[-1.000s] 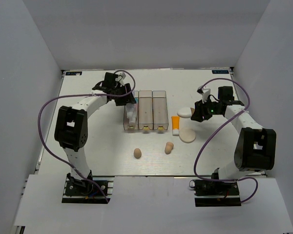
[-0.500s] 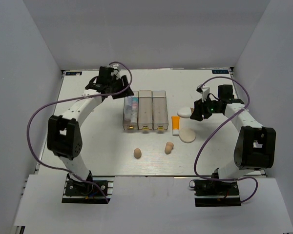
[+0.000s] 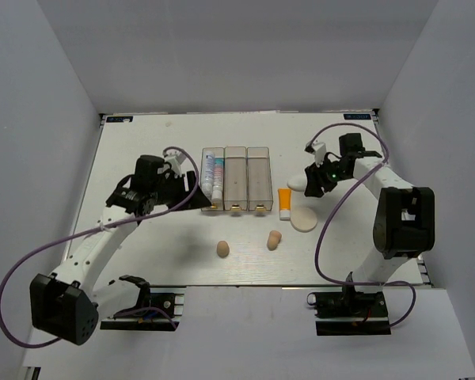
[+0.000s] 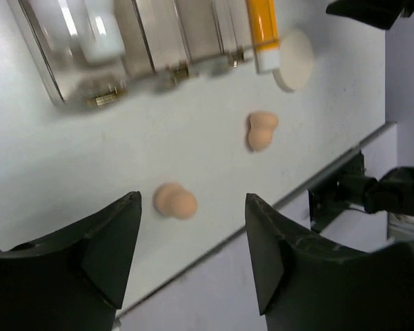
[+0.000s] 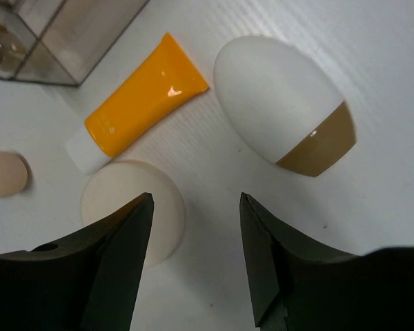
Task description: Organize the makeup
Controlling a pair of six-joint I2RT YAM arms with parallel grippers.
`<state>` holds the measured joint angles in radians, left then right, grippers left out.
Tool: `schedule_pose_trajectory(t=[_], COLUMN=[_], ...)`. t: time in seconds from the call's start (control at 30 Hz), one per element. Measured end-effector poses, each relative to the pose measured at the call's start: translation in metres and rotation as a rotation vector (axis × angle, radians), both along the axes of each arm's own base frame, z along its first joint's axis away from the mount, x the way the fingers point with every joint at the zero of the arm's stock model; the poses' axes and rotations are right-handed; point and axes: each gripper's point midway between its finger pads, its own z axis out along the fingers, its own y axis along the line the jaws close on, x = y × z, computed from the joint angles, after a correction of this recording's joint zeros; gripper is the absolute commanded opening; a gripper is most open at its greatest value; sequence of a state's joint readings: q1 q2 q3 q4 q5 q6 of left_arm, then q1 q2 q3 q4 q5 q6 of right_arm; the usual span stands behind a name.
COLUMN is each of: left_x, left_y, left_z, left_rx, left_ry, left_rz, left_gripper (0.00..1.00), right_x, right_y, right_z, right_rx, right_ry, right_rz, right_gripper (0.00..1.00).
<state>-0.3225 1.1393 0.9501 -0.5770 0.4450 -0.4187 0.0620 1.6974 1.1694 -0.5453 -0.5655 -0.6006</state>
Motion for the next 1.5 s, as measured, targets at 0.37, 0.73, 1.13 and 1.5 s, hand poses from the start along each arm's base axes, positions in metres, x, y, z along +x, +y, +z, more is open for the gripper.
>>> schedule_pose_trajectory(t=[0.37,0.73,1.13,1.5], left_x=[-0.049,-0.051,-0.052,-0.05], left_y=[-0.011,-0.028,-0.031,-0.03], left_z=[-0.031,-0.065,-0.074,-0.08], left_rx=[-0.04,0.013,0.038,0.064], left_ry=[0.143,0.217,0.21,0.201], left_rz=[-0.045,-0.083,-0.052,-0.023], left_gripper=[0.82,0.83,0.84,0.84], right_x=[-0.064,-0.065,-0.059,0.013], right_y=[-0.011,-0.003,-0.003,0.083], right_z=[-0.048,-0.063,-0.01,0.094], right_rx=[-0.097,-0.095,-0.096,0.069], right_ry=[0.18,0.218,0.059,-0.168], right_rz=[0.071,0.093,0.123,0.161], right_gripper=[0.57,0.17,0.0,0.0])
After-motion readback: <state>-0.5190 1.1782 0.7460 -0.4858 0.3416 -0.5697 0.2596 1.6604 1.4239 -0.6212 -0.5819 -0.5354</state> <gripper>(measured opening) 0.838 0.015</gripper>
